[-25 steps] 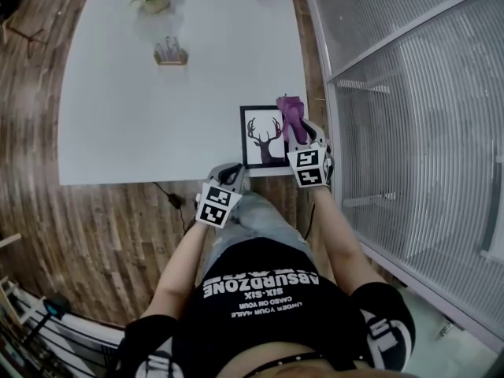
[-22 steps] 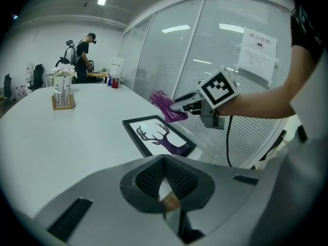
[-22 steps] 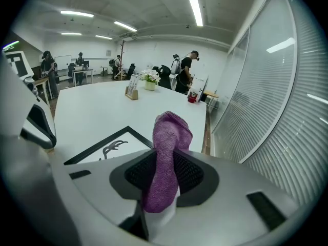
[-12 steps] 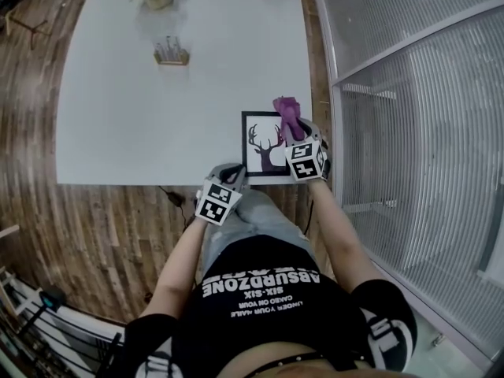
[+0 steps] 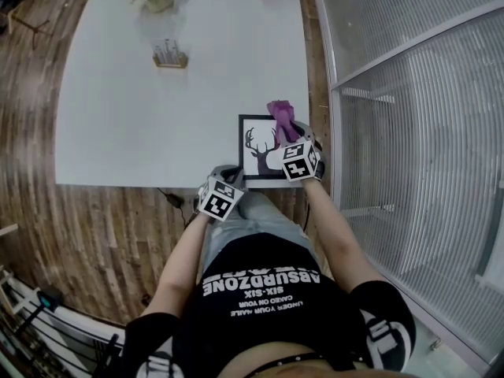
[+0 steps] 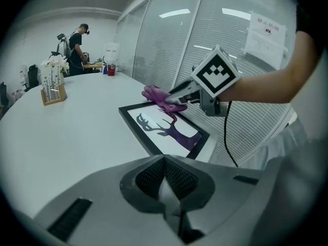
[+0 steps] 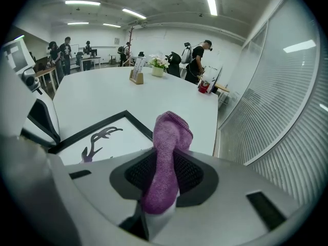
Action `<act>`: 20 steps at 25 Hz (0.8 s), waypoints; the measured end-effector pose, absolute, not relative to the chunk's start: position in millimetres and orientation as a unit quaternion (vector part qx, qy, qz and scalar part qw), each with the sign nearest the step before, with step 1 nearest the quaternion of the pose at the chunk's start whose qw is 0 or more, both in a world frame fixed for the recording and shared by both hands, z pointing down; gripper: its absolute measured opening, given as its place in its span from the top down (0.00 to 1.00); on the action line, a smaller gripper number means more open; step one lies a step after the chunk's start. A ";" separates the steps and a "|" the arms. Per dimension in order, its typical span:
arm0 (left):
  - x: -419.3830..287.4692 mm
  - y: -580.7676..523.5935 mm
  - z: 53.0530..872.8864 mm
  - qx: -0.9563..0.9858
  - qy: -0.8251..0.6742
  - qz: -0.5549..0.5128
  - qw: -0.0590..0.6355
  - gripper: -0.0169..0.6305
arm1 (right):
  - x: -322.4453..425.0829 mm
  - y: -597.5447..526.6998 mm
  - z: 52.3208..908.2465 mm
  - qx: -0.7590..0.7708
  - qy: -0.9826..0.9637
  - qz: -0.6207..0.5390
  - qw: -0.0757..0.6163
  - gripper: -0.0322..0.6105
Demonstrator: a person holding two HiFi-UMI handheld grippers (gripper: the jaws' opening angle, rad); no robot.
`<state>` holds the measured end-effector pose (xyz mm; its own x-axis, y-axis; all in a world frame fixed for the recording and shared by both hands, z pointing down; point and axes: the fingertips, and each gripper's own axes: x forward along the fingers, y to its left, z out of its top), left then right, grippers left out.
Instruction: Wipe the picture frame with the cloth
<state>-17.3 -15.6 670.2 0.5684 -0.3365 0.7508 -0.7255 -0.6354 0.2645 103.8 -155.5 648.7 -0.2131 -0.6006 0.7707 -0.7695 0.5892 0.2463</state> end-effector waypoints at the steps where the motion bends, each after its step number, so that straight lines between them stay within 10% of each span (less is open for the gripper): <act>1: -17.4 -15.6 670.6 0.837 -0.316 0.343 0.287 0.95 | 102.2 -155.7 649.1 0.442 -0.774 0.095 0.443 0.77; 20: -15.1 -18.1 670.3 0.820 -0.313 0.364 0.312 0.95 | 67.0 -160.8 654.9 0.410 -0.802 0.090 0.425 0.78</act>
<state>-15.1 -18.1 670.3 0.5391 -0.2866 0.7920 -0.7406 -0.6092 0.2836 67.0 -160.8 654.9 -0.3025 -0.5811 0.7555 -0.7347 0.6471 0.2036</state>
